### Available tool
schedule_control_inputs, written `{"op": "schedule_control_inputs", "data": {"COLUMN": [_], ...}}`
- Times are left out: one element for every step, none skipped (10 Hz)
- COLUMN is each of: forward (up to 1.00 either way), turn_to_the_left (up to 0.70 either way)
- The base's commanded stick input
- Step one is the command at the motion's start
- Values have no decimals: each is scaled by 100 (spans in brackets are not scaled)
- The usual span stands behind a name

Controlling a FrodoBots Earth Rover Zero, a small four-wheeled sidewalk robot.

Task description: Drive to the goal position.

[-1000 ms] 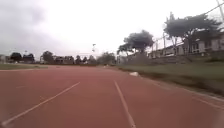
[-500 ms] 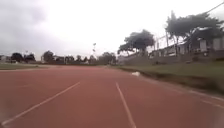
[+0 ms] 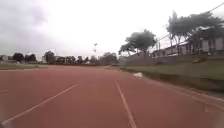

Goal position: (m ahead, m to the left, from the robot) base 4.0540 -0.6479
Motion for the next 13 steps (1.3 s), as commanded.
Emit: {"op": "schedule_control_inputs", "data": {"forward": [70,70,70,70,70,70,70,70,70,70,70,70,70], "turn_to_the_left": [0,0,0,0,0,0,0,0,0,0,0,0,0]}}
